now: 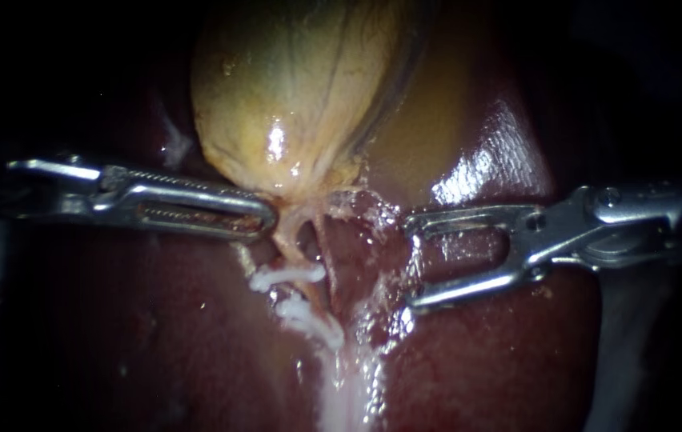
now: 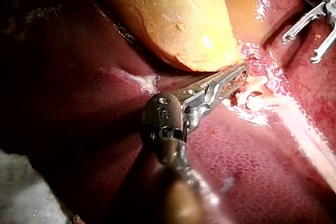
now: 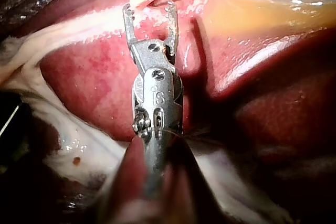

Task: Going back third clip left tube

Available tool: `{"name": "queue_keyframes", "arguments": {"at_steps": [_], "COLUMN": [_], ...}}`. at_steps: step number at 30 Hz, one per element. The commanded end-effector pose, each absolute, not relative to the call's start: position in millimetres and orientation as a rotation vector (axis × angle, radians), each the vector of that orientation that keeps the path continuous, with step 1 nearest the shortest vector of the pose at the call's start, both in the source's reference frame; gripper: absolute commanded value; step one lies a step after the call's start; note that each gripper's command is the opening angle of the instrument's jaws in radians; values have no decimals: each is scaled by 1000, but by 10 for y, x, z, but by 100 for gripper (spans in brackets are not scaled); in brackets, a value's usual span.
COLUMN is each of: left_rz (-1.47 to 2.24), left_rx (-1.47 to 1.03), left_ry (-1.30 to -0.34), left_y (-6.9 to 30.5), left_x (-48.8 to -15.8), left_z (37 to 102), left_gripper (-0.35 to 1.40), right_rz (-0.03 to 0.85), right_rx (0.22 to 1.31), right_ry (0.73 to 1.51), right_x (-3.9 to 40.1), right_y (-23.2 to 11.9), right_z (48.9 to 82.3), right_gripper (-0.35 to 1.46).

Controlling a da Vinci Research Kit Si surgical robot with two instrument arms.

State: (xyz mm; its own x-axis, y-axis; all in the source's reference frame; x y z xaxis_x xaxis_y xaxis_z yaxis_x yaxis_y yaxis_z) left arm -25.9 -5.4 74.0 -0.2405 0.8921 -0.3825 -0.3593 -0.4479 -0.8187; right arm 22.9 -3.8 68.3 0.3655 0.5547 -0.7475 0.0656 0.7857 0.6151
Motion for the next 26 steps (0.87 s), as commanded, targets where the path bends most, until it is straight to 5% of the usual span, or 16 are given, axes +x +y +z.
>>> {"name": "queue_keyframes", "arguments": {"at_steps": [1,26], "left_rz": [1817,1844], "left_rx": [-1101,-1091], "left_ry": [-749,-751], "left_y": [-53,-57], "left_x": [-260,-278], "left_z": [744,775], "left_gripper": [-35,-35], "right_rz": [342,337], "right_rx": [622,622], "right_ry": [1171,1173], "right_x": [228,217], "right_y": [-37,-27], "right_z": [683,672], "right_gripper": [49,49]}}
